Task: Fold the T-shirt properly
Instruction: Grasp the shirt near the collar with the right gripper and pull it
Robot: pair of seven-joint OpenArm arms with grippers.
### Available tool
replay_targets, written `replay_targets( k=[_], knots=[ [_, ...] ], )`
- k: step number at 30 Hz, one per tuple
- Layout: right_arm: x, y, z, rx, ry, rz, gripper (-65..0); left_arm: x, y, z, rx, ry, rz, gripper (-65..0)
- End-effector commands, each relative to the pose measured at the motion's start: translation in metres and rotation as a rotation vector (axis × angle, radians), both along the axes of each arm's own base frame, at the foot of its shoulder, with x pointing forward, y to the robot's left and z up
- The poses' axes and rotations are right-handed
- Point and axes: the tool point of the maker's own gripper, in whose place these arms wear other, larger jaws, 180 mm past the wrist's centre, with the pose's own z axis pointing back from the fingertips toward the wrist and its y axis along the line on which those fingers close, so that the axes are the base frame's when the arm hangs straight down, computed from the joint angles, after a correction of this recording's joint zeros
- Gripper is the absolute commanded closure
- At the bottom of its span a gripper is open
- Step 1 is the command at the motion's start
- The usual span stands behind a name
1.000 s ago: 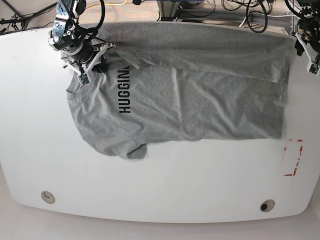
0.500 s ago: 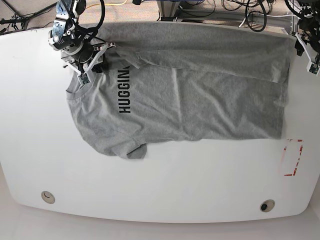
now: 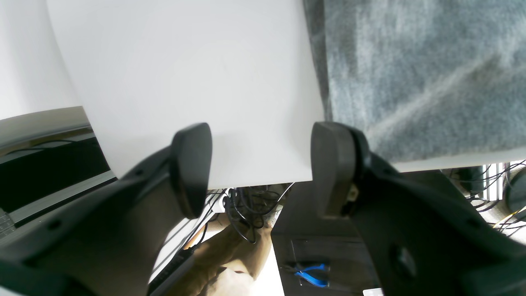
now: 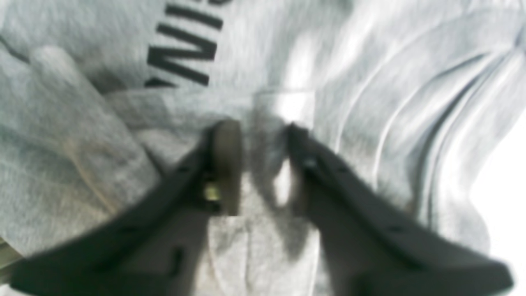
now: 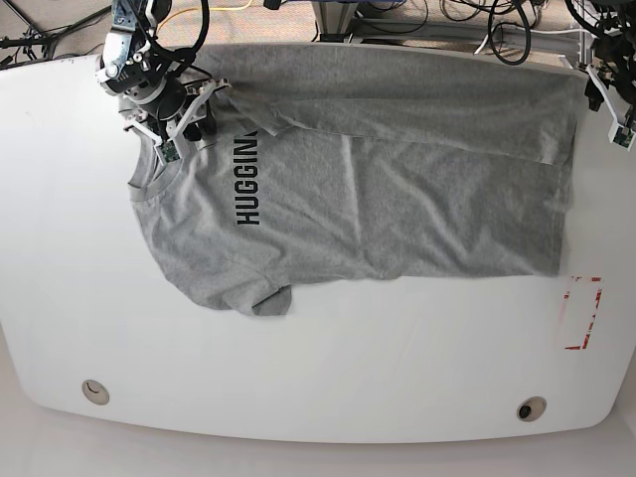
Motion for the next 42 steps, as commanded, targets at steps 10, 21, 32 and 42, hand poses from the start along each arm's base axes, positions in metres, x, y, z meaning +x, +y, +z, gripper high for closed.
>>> replay_targets(
  k=[10,21,32,42],
  knots=[
    [0.008,-0.005,-0.002,0.011,-0.013,-0.012,0.0,0.004,0.004,0.008,0.020,-0.016,-0.011,-35.8],
    [0.013,-0.002,0.020,-0.008,-0.074,0.003,0.0,0.004,0.004,0.008,0.020,-0.016,-0.011,-35.8],
    [0.017,0.000,0.038,-0.027,-0.126,0.018,0.0,0.003,0.005,0.006,0.017,-0.011,-0.006,-35.8],
    [0.033,-0.003,0.043,-0.028,-0.155,0.015,0.0,-0.006,0.010,-0.006,-0.002,0.023,0.022,-35.8]
  ],
)
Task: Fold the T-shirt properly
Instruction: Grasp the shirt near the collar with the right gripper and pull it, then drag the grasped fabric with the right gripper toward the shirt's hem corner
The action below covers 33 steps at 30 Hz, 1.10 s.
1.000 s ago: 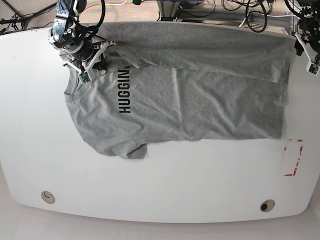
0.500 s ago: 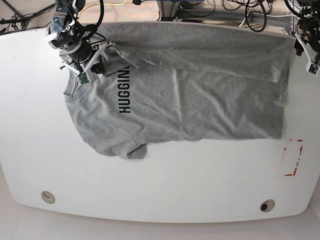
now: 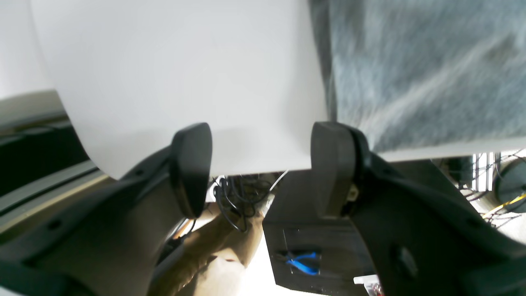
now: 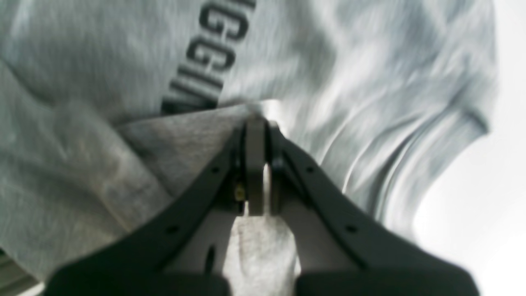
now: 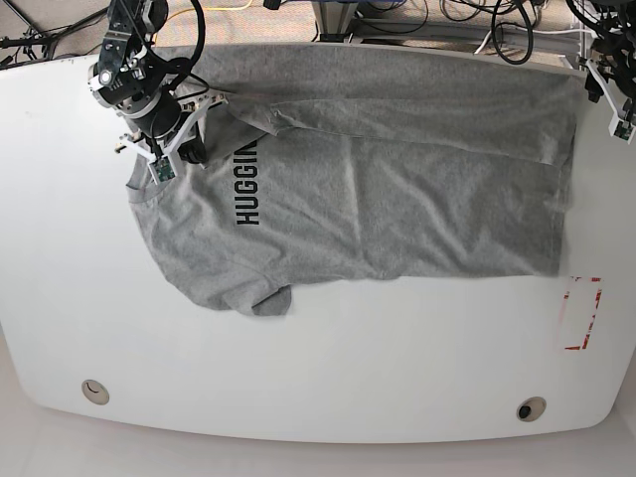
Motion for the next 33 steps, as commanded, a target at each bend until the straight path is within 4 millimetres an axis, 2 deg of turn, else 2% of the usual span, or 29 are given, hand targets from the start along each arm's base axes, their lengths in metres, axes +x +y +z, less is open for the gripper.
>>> replay_targets(
  k=[1,3,15,28,33],
  knots=[
    [0.008,-0.003,0.007,0.007,-0.034,0.000,0.0,0.006,0.004,0.009,0.018,-0.021,-0.013,-35.8],
    [0.016,-0.005,0.011,0.000,-0.052,0.001,0.0,0.006,0.004,0.009,0.018,-0.021,-0.013,-35.8],
    [0.032,-0.008,0.000,0.024,-0.036,-0.011,0.0,0.006,0.005,0.010,0.020,-0.024,-0.012,-35.8],
    [0.057,-0.010,0.017,0.015,-0.097,-0.003,0.0,0.006,0.004,0.009,0.019,-0.023,-0.013,-35.8],
    [0.061,-0.012,0.010,0.028,-0.080,-0.011,0.0,0.006,0.004,0.009,0.019,-0.023,-0.013,-35.8]
  ],
)
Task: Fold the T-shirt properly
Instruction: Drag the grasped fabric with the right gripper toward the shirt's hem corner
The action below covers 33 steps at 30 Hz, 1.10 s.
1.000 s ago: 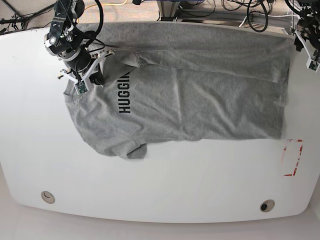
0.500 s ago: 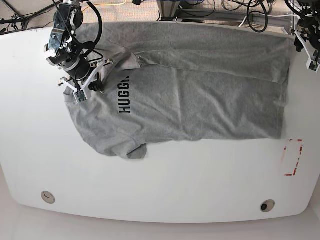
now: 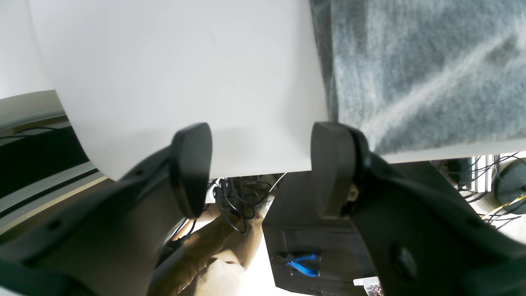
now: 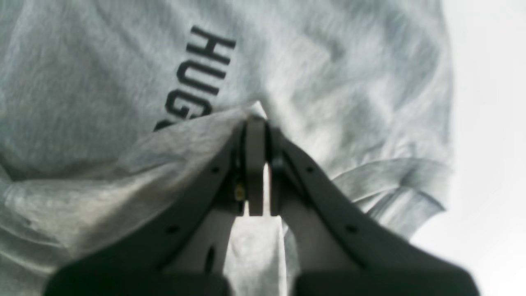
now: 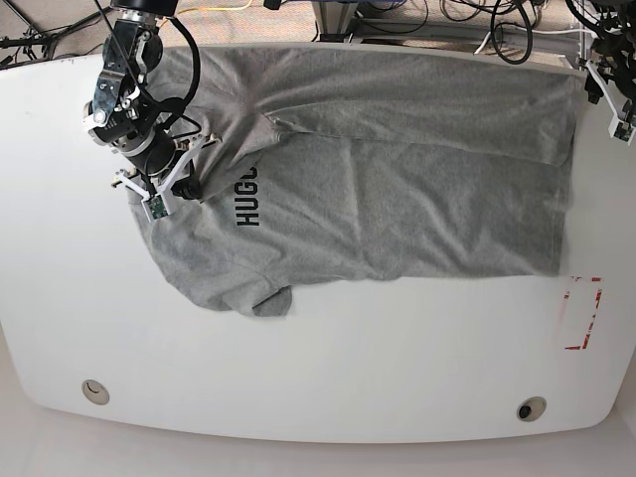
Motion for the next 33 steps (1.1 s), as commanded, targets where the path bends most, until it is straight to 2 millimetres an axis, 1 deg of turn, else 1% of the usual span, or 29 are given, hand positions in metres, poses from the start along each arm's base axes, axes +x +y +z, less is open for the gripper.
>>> replay_targets(
  k=[1,4,9,12,14,16,20,28,29,31,33],
  knots=[
    [0.010,-0.001,0.008,0.010,-0.034,0.001,0.0,0.005,0.004,0.009,0.022,-0.018,-0.013,-35.8],
    [0.010,-0.002,0.003,0.015,-0.020,-0.003,0.0,0.005,0.005,0.009,0.023,-0.018,-0.011,-35.8],
    [0.010,0.000,0.002,0.021,-0.018,-0.001,0.0,0.005,0.005,0.009,0.024,-0.019,-0.010,-35.8],
    [0.009,0.011,0.000,0.025,-0.012,0.032,0.0,0.005,0.005,0.009,0.023,-0.018,-0.011,-35.8],
    [0.009,0.023,-0.002,0.031,-0.008,0.064,0.0,0.005,0.005,0.009,0.023,-0.018,-0.011,-35.8],
    [0.009,0.029,-0.003,0.033,-0.004,0.082,0.0,0.005,0.005,0.009,0.023,-0.018,-0.011,-35.8],
    [0.015,0.037,0.001,0.038,-0.018,0.103,0.0,0.005,0.004,0.009,0.022,-0.018,-0.013,-35.8],
    [0.023,0.037,0.007,0.039,-0.036,0.098,-0.3,0.005,0.004,0.009,0.022,-0.018,-0.013,-35.8],
    [0.023,0.036,0.007,0.038,-0.036,0.097,-0.8,0.005,0.004,0.009,0.022,-0.018,-0.013,-35.8],
    [0.023,0.035,0.007,0.035,-0.036,0.097,-4.3,0.005,0.004,0.009,0.022,-0.018,-0.013,-35.8],
    [0.023,0.033,0.007,0.030,-0.036,0.096,-11.1,0.005,0.004,0.009,0.022,-0.018,-0.013,-35.8]
  ],
)
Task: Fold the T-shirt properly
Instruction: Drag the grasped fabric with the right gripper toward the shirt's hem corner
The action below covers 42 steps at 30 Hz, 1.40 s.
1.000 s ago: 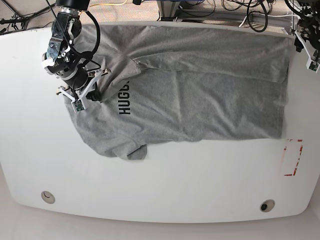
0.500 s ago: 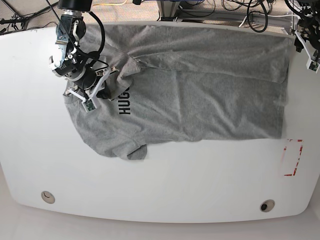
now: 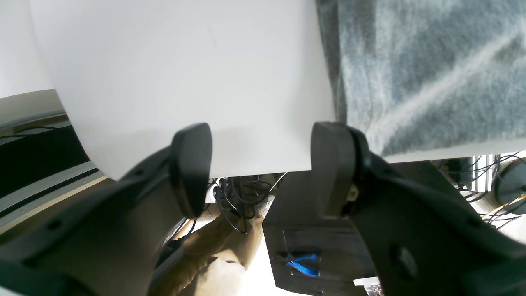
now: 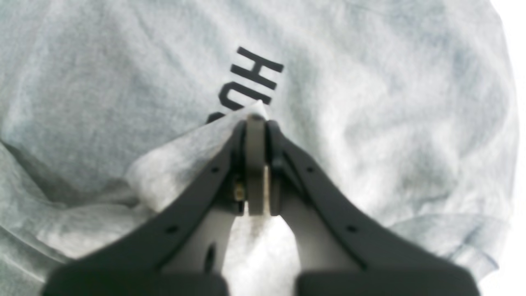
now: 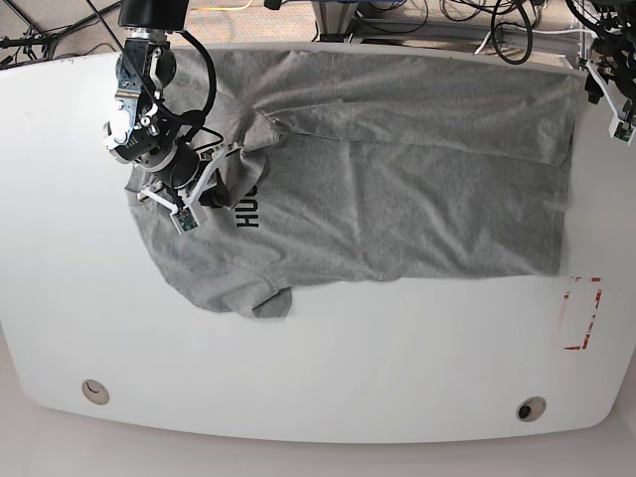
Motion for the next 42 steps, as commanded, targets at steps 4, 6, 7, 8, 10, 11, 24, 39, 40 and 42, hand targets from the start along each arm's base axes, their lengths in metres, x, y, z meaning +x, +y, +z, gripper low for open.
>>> replay_targets(
  k=[4,6,7,8,10,11,24,39,40,42],
  knots=[
    [0.009,-0.009,0.014,-0.012,-0.051,-0.001,-30.1,0.005,0.005,0.009,0.022,-0.018,-0.012,-35.8],
    [0.008,-0.009,0.014,-0.013,-0.051,0.000,-39.2,0.005,0.005,0.009,0.022,-0.018,-0.012,-35.8],
    [0.007,-0.009,0.015,-0.013,-0.053,0.000,-43.9,0.005,0.004,0.009,0.021,-0.018,-0.013,-35.8],
    [0.007,-0.010,0.016,-0.017,-0.056,0.000,-46.8,0.005,0.004,0.009,0.022,-0.019,-0.014,-35.8],
    [0.009,-0.014,0.021,-0.022,-0.071,-0.010,-50.6,0.005,0.004,0.009,0.021,-0.020,-0.013,-35.8],
    [0.010,-0.018,0.022,-0.024,-0.076,-0.021,-51.0,0.006,0.004,0.009,0.020,-0.021,-0.012,-35.8],
    [0.061,-0.087,0.035,-0.075,-0.103,-0.167,-48.8,0.029,0.006,0.021,0.027,-0.085,-0.002,-35.8],
    [0.149,-0.101,0.021,-0.030,-0.098,-0.213,-48.8,0.041,0.014,0.033,0.045,-0.121,0.028,-35.8],
    [0.152,-0.102,0.019,-0.022,-0.096,-0.217,-48.8,0.041,0.014,0.033,0.045,-0.121,0.028,-35.8],
    [0.156,-0.107,0.016,-0.008,-0.094,-0.227,-48.8,0.041,0.014,0.033,0.045,-0.121,0.028,-35.8]
  ],
)
